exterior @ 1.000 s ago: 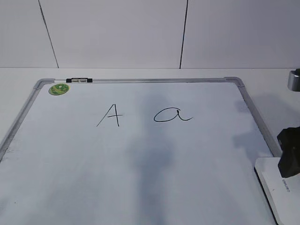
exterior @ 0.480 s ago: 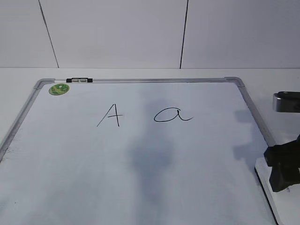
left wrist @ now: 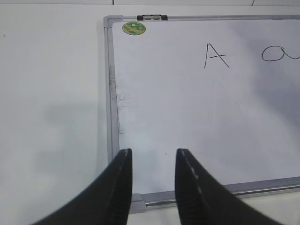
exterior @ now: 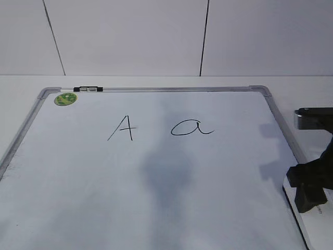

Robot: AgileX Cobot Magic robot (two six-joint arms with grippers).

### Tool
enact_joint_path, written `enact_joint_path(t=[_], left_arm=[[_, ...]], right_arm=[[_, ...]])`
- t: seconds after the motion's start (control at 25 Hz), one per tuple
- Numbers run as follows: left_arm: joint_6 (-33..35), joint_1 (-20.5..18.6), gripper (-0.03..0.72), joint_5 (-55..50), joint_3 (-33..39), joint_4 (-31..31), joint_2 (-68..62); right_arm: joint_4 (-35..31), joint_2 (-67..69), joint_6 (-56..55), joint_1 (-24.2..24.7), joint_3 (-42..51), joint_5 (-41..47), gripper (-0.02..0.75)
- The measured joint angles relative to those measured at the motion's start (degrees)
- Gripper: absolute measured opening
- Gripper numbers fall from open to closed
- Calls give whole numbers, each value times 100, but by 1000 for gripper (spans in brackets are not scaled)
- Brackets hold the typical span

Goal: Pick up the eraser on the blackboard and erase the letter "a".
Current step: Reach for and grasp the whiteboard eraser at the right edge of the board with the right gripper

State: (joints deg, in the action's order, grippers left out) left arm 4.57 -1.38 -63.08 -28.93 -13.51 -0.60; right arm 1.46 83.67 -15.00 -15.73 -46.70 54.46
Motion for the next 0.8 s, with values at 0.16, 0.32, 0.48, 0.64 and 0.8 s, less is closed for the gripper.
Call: enact_joint_path(t=[0.16,0.32,0.48,0.64,0.8], left_arm=[[0,0,239,0,0,0,0],[0,0,239,0,0,0,0],[0,0,239,0,0,0,0],[0,0,239,0,0,0,0],[0,0,239,0,0,0,0]], right_arm=[[-185,12,264,307,0,-69,595],[-539,12,553,376,0,-81,595],[-681,12,687,376,0,-110,595],[-749,12,725,376,0,-167,595],[-767,12,734,376,0,-214,601]])
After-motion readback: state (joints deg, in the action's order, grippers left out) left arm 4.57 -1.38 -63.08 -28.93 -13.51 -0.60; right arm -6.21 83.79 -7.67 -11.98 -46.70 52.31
